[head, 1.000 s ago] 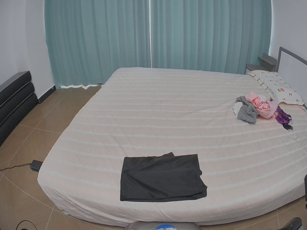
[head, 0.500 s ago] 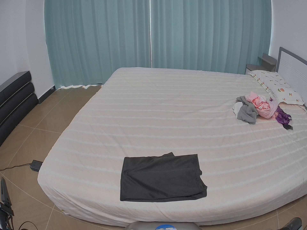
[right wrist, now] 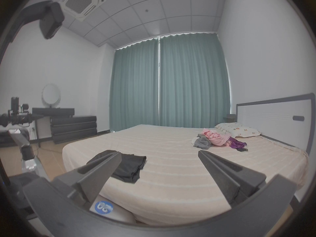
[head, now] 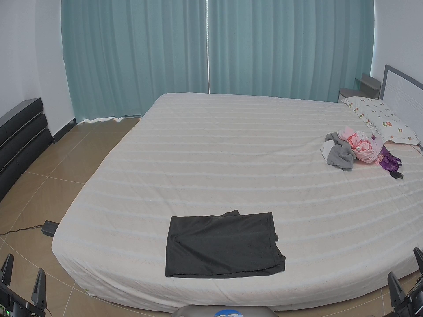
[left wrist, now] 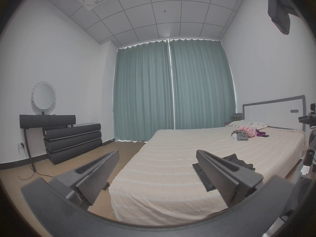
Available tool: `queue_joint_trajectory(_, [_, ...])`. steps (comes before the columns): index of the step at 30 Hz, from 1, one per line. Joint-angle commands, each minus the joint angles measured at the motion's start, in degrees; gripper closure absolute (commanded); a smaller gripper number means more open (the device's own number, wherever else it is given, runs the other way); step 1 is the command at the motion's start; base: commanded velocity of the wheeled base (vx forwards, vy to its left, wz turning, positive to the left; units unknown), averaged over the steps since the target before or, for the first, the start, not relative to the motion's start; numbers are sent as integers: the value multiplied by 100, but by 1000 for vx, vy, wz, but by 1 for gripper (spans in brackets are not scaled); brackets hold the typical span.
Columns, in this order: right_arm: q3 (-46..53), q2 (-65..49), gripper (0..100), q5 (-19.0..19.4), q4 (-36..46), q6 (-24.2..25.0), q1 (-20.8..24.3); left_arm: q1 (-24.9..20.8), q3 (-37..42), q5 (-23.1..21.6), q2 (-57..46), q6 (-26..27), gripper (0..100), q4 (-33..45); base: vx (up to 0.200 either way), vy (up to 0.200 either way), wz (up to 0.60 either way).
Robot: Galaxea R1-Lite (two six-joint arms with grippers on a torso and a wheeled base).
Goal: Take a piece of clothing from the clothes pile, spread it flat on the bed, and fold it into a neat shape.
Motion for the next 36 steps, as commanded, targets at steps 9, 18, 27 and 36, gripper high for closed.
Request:
queue_joint_trajectory(9, [-183,104,0,832,512,-434,68,0,96,-27,-46,375,0,22,0,0,0])
queue_joint_trajectory(18, [2,-90,0,-917,55,119,-46,0,105,544,-46,252,0,-21,0,0,0])
queue_joint_trajectory(27, [107,-90,0,-1005,134,110,-46,0,105,940,-37,129,0,31,0,0,0])
queue_joint_trajectory(36, [107,-98,0,-987,134,110,-46,0,105,8,-46,-416,0,198,0,0,0])
